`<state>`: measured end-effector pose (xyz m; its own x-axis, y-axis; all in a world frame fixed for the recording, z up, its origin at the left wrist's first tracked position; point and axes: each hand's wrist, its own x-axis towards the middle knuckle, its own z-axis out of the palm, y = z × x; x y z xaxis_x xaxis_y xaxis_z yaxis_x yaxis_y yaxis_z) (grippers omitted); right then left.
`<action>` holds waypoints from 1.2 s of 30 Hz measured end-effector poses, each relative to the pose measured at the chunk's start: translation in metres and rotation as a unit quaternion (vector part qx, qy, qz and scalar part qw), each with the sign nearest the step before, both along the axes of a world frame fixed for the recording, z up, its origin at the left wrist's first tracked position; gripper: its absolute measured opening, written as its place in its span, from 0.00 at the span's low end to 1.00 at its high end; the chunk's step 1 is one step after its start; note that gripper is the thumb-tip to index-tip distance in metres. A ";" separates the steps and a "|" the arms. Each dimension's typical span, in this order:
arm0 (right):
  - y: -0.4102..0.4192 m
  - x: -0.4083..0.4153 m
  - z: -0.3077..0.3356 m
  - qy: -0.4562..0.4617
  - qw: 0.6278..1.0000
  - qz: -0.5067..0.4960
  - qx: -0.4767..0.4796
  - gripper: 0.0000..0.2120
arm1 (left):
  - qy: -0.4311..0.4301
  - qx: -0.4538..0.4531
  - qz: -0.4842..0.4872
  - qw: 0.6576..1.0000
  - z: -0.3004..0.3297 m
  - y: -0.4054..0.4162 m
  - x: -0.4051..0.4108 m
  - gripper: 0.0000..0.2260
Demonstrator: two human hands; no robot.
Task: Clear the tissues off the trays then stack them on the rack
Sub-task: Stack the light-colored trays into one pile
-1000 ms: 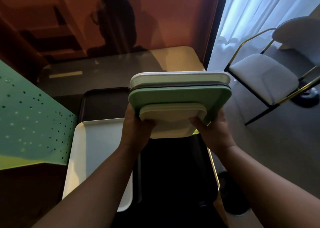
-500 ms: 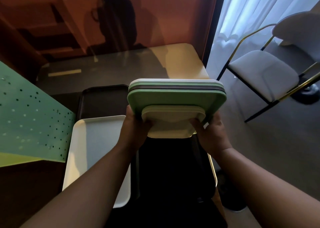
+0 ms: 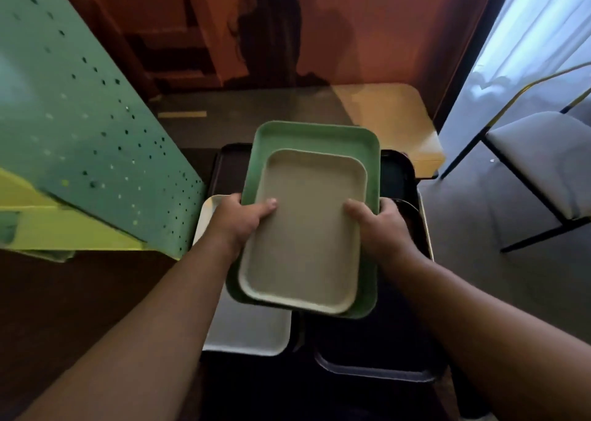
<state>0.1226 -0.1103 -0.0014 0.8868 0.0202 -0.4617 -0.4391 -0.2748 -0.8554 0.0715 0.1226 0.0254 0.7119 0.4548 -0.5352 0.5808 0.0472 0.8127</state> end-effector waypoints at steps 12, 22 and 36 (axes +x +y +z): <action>0.101 -0.080 -0.050 0.121 0.983 0.087 -0.104 0.24 | 0.183 0.072 -0.015 0.980 -0.062 0.091 -0.094 0.47; 0.117 -0.090 -0.060 0.115 0.968 0.104 -0.197 0.33 | 0.168 0.140 -0.049 0.975 -0.074 0.097 -0.111 0.39; 0.133 -0.098 -0.058 0.113 0.959 0.094 -0.243 0.35 | 0.128 0.154 -0.053 0.978 -0.067 0.099 -0.119 0.38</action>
<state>0.0241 0.0226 -0.0595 0.7643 -0.0964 -0.6377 -0.5025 -0.7088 -0.4951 -0.0476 0.2215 -0.0417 0.6245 0.5536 -0.5510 0.7556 -0.2494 0.6058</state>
